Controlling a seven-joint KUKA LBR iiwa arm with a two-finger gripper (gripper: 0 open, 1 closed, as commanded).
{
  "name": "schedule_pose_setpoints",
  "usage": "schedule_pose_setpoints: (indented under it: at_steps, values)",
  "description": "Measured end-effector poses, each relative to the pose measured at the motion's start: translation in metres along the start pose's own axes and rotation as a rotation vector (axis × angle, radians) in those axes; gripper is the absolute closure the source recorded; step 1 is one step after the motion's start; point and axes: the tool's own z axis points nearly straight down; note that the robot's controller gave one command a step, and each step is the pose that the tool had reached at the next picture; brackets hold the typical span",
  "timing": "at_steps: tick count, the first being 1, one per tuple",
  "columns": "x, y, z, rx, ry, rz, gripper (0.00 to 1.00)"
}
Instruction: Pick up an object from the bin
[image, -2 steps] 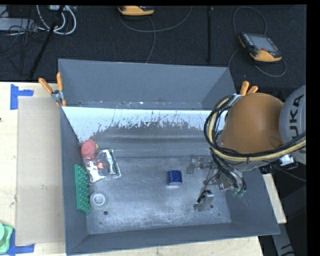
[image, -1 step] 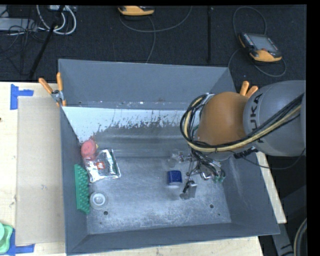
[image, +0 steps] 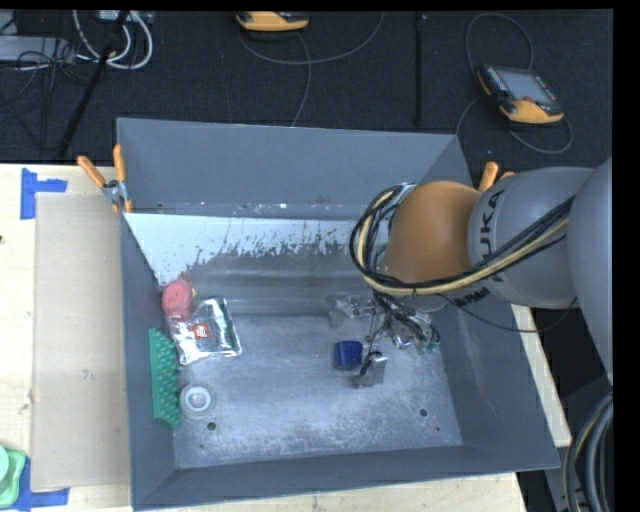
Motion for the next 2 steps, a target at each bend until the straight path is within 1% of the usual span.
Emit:
schedule_pose_setpoints:
  at_steps: [1,2]
  values:
    - [0.007,-0.01,-0.067,0.002,-0.005,-0.095,0.0]
    - [0.019,0.02,0.002,-0.004,0.008,-0.058,0.0]
